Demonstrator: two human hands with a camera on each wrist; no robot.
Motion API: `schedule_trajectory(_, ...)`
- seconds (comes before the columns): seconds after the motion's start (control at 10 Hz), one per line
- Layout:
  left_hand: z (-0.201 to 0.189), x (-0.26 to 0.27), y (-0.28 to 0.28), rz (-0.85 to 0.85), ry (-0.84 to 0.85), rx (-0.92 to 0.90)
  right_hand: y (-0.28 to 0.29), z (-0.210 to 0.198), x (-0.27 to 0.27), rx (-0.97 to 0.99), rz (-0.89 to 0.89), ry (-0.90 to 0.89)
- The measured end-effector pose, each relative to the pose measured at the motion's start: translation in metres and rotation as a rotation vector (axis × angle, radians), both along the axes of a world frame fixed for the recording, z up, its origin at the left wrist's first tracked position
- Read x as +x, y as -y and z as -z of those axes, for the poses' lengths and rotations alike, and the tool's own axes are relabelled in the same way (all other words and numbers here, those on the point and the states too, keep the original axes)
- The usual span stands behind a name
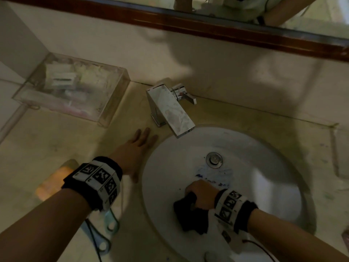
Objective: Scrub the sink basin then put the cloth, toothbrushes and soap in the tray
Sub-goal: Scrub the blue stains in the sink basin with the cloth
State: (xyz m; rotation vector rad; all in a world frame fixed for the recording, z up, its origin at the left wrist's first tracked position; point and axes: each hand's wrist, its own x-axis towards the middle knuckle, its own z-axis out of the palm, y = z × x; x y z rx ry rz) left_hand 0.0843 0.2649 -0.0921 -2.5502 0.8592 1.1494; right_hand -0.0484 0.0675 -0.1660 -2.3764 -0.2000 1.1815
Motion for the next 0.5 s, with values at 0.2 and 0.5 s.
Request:
schedule_trajectory(0.2,0.011,0.003,-0.003,0.022,0.027,-0.049,-0.028,0.022,0.007,-0.125,0.073,0.004)
schedule_trajectory(0.5,0.008,0.002,-0.003,-0.026,0.005,-0.092,0.013,0.031,0.058,-0.419,0.395,0.119)
